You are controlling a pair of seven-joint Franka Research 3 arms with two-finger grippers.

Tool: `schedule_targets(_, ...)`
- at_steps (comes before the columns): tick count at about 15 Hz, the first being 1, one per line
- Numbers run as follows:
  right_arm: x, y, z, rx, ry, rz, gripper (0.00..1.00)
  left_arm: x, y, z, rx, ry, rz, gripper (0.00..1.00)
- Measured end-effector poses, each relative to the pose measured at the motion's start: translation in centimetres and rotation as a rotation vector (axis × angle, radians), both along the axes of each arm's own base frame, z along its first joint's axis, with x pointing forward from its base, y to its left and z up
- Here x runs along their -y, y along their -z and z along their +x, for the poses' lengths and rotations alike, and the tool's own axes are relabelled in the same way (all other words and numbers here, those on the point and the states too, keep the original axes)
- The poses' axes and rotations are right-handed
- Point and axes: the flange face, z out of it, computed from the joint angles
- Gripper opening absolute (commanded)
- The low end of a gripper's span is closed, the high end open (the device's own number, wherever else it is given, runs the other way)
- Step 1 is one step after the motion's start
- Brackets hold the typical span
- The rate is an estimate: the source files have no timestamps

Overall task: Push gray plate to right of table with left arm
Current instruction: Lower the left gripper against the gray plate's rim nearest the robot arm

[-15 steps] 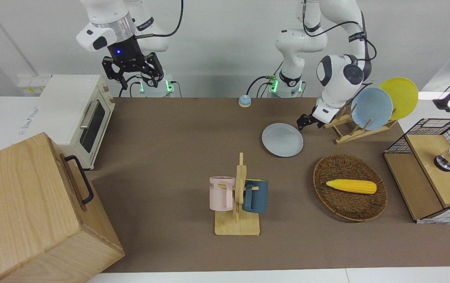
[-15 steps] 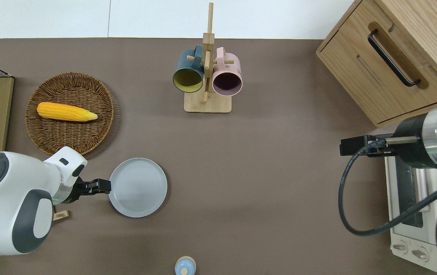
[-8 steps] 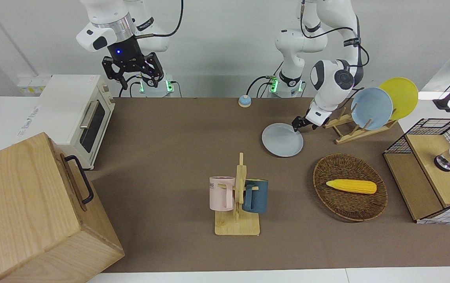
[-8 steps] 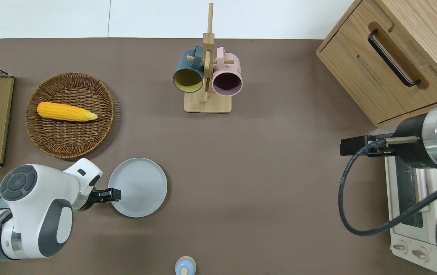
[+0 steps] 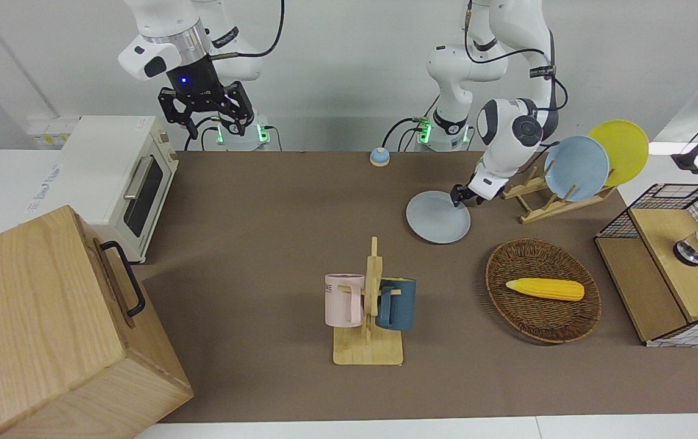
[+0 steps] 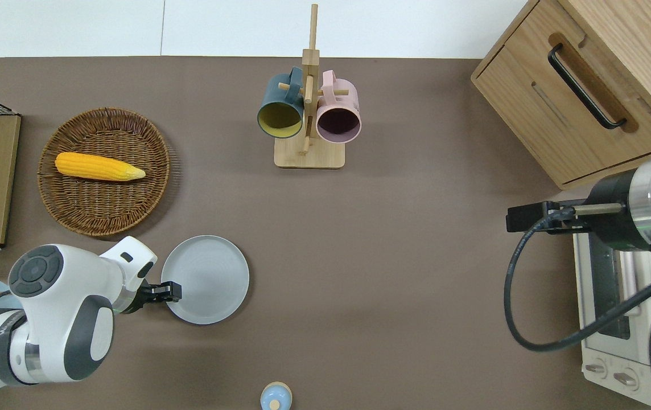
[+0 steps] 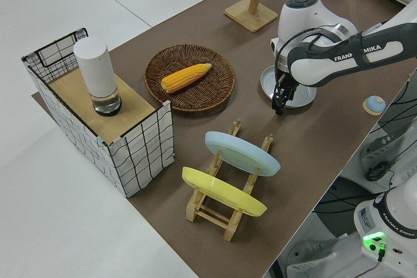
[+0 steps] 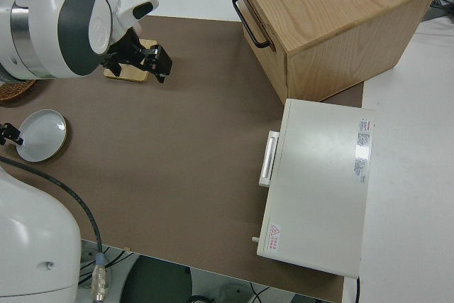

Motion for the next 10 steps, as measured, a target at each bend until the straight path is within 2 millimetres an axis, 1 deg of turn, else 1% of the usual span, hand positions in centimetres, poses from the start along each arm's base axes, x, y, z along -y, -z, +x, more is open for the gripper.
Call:
schedule_targets(2,0.0,0.0,0.0,0.0,0.0,0.0,0.996,0.4,0.36,0.05,0.003,0.003,-0.004,0.41)
schedule_targets(7,0.0,0.0,0.0,0.0,0.0,0.0,0.996,0.51,0.99,0.17,0.001,0.001,-0.005,0.03)
schedule_targets(8,0.0,0.0,0.0,0.0,0.0,0.0,0.996,0.53,0.98,0.17,0.002,0.001,-0.005,0.0)
schedule_targets(10,0.0,0.0,0.0,0.0,0.0,0.0,0.996,0.57,0.73,0.32,0.009,-0.007,-0.012,0.0)
